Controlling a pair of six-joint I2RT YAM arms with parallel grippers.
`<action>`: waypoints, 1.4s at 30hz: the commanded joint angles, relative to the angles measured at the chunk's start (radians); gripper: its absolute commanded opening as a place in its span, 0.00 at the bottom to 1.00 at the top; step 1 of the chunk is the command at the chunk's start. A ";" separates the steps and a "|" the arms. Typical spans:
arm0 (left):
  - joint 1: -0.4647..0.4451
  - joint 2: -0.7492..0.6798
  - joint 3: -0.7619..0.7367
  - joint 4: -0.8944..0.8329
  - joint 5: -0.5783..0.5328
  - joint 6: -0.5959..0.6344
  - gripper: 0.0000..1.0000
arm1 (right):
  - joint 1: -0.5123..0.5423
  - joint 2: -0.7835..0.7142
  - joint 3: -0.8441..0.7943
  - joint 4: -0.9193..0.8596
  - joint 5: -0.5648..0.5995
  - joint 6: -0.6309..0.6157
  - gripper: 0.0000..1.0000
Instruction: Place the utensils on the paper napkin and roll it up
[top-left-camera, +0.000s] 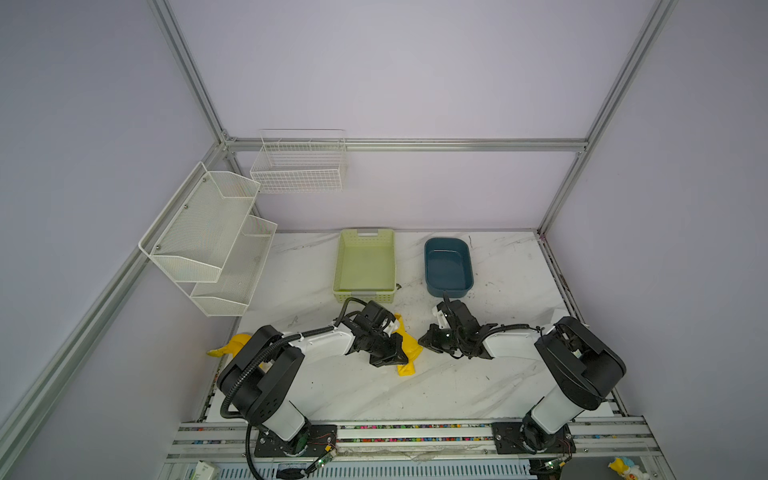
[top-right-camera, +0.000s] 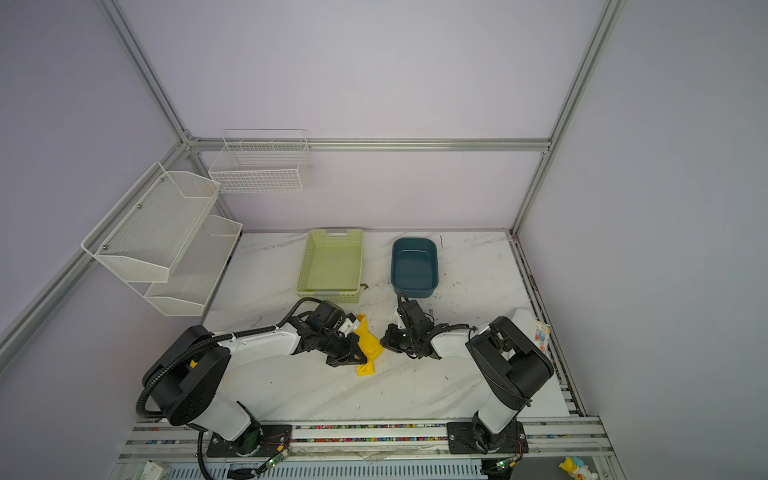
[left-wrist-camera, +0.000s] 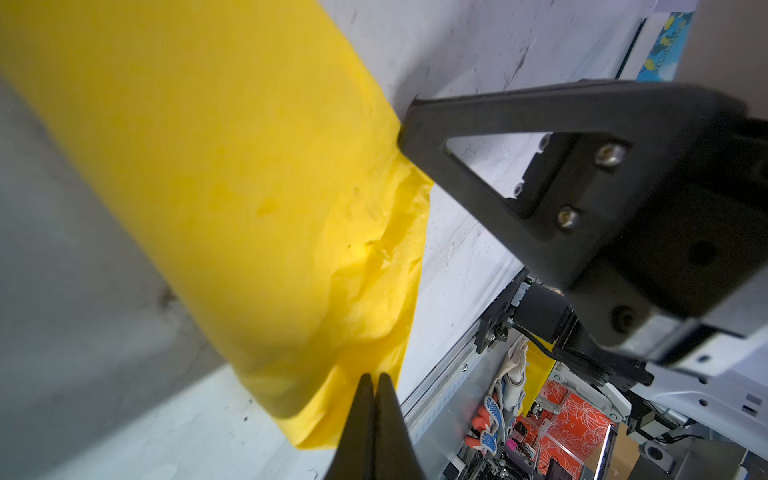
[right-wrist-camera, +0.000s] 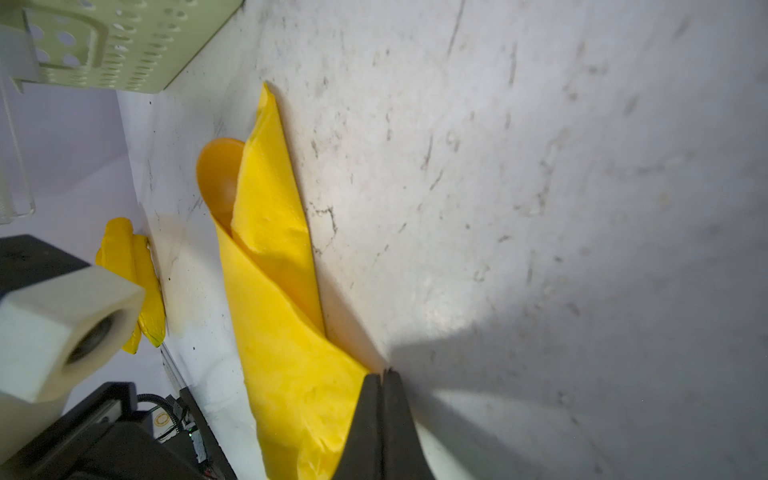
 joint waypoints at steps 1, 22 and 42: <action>-0.006 0.016 -0.051 0.061 0.063 -0.004 0.02 | -0.006 -0.022 -0.003 0.015 0.006 0.005 0.04; -0.023 -0.024 -0.043 0.003 0.074 0.036 0.02 | -0.006 -0.016 -0.006 0.015 0.011 0.004 0.03; -0.071 0.036 -0.003 -0.021 0.028 0.047 0.01 | -0.007 -0.027 -0.017 0.015 0.013 0.006 0.03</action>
